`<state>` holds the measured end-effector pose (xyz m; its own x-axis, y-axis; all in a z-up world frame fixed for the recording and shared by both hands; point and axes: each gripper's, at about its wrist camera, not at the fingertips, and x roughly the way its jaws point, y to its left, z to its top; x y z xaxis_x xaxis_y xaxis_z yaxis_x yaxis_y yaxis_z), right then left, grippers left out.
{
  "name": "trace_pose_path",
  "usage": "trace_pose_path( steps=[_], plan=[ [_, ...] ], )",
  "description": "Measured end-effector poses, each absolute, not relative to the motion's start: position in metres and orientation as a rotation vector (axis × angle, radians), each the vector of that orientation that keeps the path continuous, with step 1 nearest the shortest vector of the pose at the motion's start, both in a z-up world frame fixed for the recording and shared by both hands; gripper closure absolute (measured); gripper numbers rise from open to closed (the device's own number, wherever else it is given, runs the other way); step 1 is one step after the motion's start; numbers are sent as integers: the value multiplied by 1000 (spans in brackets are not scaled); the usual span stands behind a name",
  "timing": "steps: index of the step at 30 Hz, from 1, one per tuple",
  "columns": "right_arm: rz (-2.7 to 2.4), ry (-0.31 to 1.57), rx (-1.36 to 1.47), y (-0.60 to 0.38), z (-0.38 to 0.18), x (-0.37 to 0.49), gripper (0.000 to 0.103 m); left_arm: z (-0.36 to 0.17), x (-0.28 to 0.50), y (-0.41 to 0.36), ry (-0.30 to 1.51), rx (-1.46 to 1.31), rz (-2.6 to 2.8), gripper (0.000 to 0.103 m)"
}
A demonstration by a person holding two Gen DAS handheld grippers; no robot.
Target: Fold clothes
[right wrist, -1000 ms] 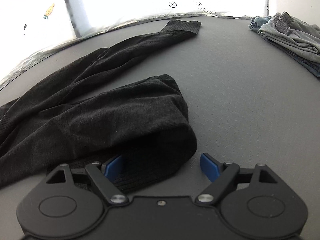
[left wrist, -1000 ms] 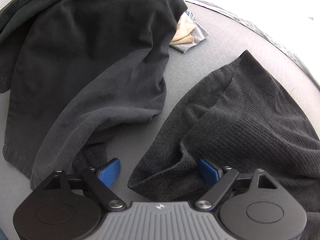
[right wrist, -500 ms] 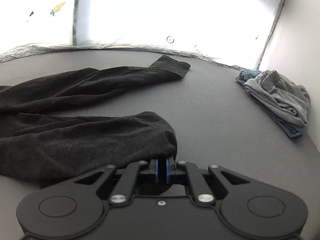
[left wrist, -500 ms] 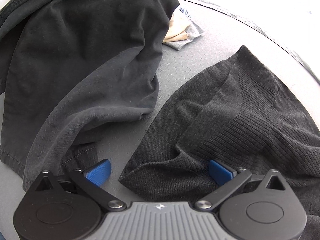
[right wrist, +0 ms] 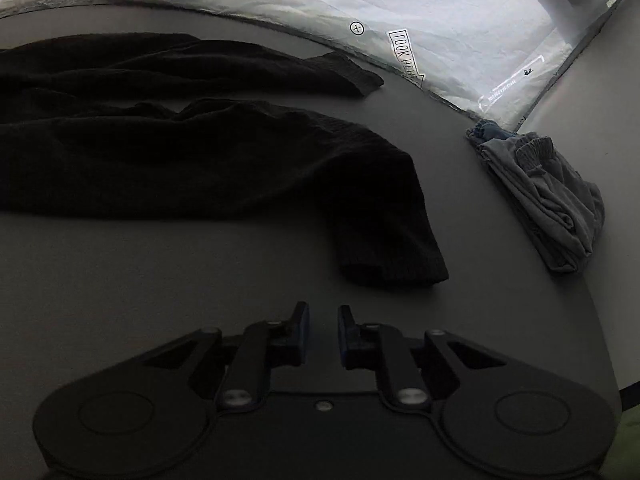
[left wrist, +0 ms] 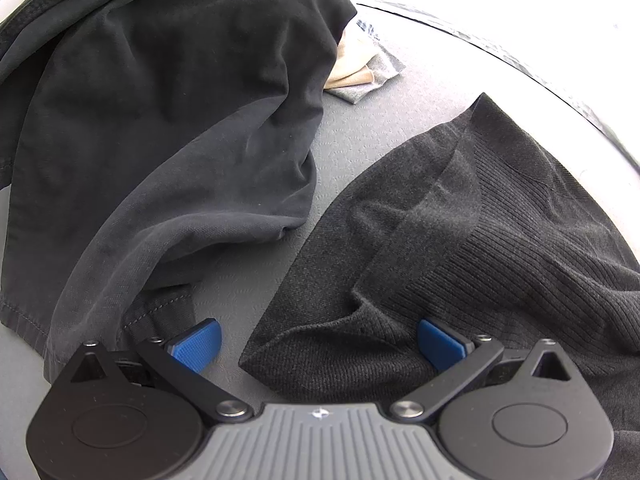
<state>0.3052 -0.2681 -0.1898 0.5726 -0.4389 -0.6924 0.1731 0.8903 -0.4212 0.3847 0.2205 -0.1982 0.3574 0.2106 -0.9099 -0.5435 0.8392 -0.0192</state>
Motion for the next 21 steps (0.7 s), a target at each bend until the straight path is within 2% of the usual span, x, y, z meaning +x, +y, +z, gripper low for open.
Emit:
trace_pose_path(
  steps=[4,13,17,21],
  plan=[
    [-443,895,-119,-289,-190,293,67,-198,385,220,1101,-347,509,0],
    [-546,759,397,-366,-188,289,56,-198,384,219,1110,-368,544,0],
    [-544,760,333,-389,-188,312,51,-195,378,210,1152,-383,520,0],
    [-434,820,274,-408,-189,330,50,-195,361,183,1209,-361,467,0]
  ],
)
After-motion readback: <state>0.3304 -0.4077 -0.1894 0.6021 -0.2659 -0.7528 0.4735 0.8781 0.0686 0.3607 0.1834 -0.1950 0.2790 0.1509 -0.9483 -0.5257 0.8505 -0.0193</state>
